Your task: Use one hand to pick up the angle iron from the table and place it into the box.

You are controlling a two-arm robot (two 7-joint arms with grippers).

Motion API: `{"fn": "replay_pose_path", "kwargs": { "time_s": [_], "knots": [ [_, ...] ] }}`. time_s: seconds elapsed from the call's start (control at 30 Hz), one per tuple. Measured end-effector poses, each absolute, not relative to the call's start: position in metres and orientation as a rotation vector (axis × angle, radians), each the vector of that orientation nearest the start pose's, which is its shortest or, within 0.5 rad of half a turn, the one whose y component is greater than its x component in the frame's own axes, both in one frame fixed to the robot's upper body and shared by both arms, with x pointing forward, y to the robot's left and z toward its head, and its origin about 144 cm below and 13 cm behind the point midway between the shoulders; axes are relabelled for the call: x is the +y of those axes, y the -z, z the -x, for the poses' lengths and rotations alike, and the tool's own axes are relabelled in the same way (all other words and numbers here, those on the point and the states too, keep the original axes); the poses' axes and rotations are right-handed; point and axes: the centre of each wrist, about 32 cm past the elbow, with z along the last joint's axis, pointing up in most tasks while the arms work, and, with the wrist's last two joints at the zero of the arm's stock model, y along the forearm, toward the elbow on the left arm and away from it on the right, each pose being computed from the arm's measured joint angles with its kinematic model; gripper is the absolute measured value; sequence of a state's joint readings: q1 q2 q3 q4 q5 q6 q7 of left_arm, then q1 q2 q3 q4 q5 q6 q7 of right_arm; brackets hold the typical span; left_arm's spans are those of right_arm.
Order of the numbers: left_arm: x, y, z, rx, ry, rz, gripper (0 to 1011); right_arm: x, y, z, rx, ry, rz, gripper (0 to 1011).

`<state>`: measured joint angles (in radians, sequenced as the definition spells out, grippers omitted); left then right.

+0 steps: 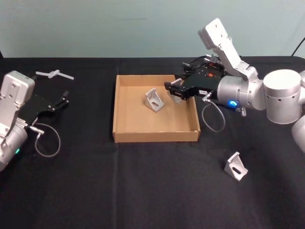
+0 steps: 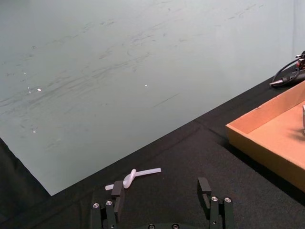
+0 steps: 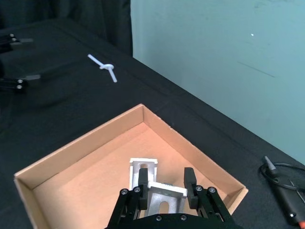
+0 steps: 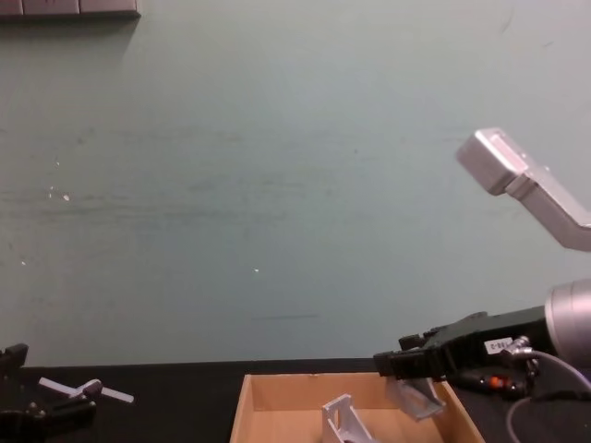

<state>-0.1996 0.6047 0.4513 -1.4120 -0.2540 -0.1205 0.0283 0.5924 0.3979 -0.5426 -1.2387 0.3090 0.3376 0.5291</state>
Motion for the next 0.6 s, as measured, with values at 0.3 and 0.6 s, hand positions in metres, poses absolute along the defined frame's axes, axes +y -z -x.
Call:
{"fn": "replay_pose_path", "kwargs": {
  "time_s": [0.3,0.6],
  "knots": [
    [0.31,-1.14,-0.489,-0.285,-1.248,-0.305,1005,-0.227,-1.218,-0.609,0.06,0.766,0.435,448],
    [0.31,-1.14,-0.489,-0.285,-1.248,-0.304,1005,-0.21,-1.215,-0.619,0.074,0.789,0.463,448]
  ]
}}
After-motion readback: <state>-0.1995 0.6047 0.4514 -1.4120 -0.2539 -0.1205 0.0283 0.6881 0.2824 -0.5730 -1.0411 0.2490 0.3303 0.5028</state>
